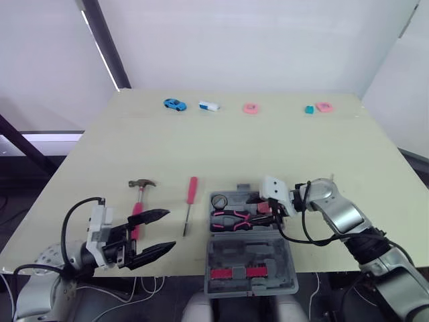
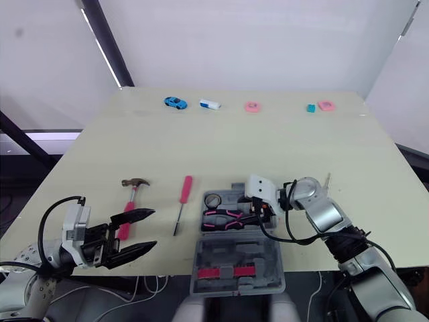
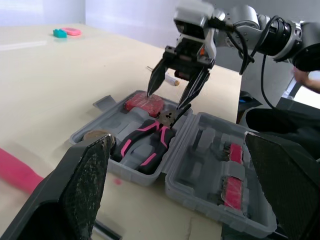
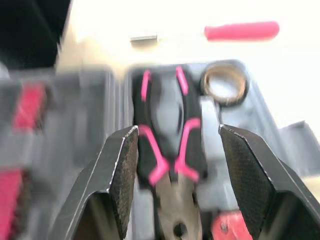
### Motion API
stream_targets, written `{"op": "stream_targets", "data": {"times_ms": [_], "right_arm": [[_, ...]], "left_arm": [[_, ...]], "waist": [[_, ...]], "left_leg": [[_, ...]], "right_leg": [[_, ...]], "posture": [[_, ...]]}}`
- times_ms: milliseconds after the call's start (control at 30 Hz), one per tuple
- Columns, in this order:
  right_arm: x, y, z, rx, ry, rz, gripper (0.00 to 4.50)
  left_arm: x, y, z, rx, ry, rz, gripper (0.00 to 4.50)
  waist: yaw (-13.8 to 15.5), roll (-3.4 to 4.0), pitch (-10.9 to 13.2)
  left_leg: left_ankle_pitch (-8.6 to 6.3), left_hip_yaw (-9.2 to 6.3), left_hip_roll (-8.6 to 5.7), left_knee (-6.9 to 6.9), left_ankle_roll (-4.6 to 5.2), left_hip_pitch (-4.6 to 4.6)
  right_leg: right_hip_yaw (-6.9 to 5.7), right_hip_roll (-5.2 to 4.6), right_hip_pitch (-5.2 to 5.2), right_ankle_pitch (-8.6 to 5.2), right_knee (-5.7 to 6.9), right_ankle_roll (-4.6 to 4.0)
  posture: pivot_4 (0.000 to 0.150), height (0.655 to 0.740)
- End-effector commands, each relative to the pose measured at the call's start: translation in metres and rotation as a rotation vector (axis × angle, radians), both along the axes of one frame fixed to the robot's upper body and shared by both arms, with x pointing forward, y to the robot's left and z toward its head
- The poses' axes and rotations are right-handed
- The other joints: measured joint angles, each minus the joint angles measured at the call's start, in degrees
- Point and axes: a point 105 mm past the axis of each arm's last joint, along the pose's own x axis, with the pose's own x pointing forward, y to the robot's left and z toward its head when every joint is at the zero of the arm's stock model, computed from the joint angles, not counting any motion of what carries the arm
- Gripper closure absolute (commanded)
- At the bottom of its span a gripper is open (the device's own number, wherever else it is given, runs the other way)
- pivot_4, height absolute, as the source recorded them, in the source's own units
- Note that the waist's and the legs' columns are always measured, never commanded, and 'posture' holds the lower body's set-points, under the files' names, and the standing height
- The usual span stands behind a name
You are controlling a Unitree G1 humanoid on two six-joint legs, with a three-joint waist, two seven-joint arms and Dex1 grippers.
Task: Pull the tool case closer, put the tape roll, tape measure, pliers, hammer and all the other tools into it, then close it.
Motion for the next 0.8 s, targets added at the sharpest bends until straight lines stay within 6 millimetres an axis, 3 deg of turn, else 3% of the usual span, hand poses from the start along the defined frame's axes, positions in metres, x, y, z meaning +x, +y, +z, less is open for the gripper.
{"op": "stream_targets", "data": {"times_ms": [33, 67, 133, 167, 233, 267, 300, 600, 800], "right_arm": [[-0.003, 0.003, 0.007, 0.090, 0.003, -0.013, 1.80], [-0.002, 0.004, 0.005, 0.102, 0.005, -0.028, 2.18], [0.000, 0.004, -0.004, 0.107, -0.001, -0.061, 2.48], [0.001, 0.004, -0.007, 0.107, -0.003, -0.070, 3.02], [0.003, 0.005, -0.011, 0.116, 0.006, -0.091, 3.79], [0.003, 0.005, -0.012, 0.119, 0.011, -0.095, 3.90], [0.004, 0.005, -0.016, 0.111, 0.012, -0.100, 4.45], [0.013, 0.006, -0.045, 0.041, 0.022, -0.158, 4.48], [0.014, -0.009, -0.089, -0.124, 0.144, -0.222, 4.48]], "left_arm": [[-0.002, -0.003, 0.006, -0.001, -0.033, -0.016, 0.00], [-0.002, -0.003, 0.006, -0.001, -0.032, -0.017, 0.00], [0.000, -0.004, 0.007, -0.001, -0.032, -0.021, 0.00], [0.000, -0.004, 0.007, -0.001, -0.033, -0.022, 0.00], [0.001, -0.005, 0.008, -0.002, -0.033, -0.026, 0.00], [0.001, -0.005, 0.008, -0.001, -0.033, -0.028, 0.00], [0.002, -0.005, 0.008, -0.001, -0.034, -0.030, 0.00], [0.002, -0.004, 0.007, 0.013, -0.029, -0.033, 0.00], [0.002, -0.003, 0.005, 0.016, -0.026, -0.028, 0.00]], "waist": [[0.0, 0.00, 0.0], [0.0, 0.01, 0.0], [0.0, 0.00, 0.0], [0.0, 0.00, 0.0], [0.1, 0.00, 0.0], [0.1, 0.00, 0.0], [0.1, 0.00, 0.0], [0.0, 0.01, 0.0], [-0.1, 0.01, 0.0]], "left_leg": [[0.00, 0.00, 0.00, 0.00, 0.00, 0.00], [0.00, 0.00, 0.00, 0.00, 0.00, 0.00], [0.00, 0.01, 0.00, 0.00, 0.00, -0.01], [0.00, 0.01, 0.00, 0.00, 0.00, 0.00], [0.00, 0.01, 0.00, 0.00, 0.00, -0.01], [0.00, 0.01, 0.00, 0.00, 0.00, -0.01], [0.00, 0.01, 0.00, 0.01, 0.00, -0.01], [0.00, 0.01, 0.00, 0.00, 0.00, 0.00], [0.00, 0.01, 0.00, -0.01, 0.00, 0.31]], "right_leg": [[0.00, 0.00, 0.00, 0.00, 0.00, 0.00], [0.00, 0.00, 0.00, 0.00, 0.00, 0.00], [0.00, -0.01, 0.00, 0.00, -0.01, 0.00], [0.00, 0.00, 0.01, 0.00, 0.00, 0.00], [0.00, -0.01, 0.00, 0.00, 0.00, 0.00], [0.00, -0.01, 0.00, 0.00, 0.00, 0.00], [0.00, -0.01, 0.01, 0.00, -0.01, 0.00], [0.00, 0.00, 0.00, -0.01, 0.00, -0.01], [0.01, 0.00, 0.29, -0.08, 0.00, -0.13]], "posture": [[0.150, 0.7400], [0.150, 0.7400], [0.150, 0.7400], [0.150, 0.7400], [0.150, 0.7400], [0.150, 0.7400], [0.150, 0.7400], [0.150, 0.7400], [0.150, 0.7400]]}}
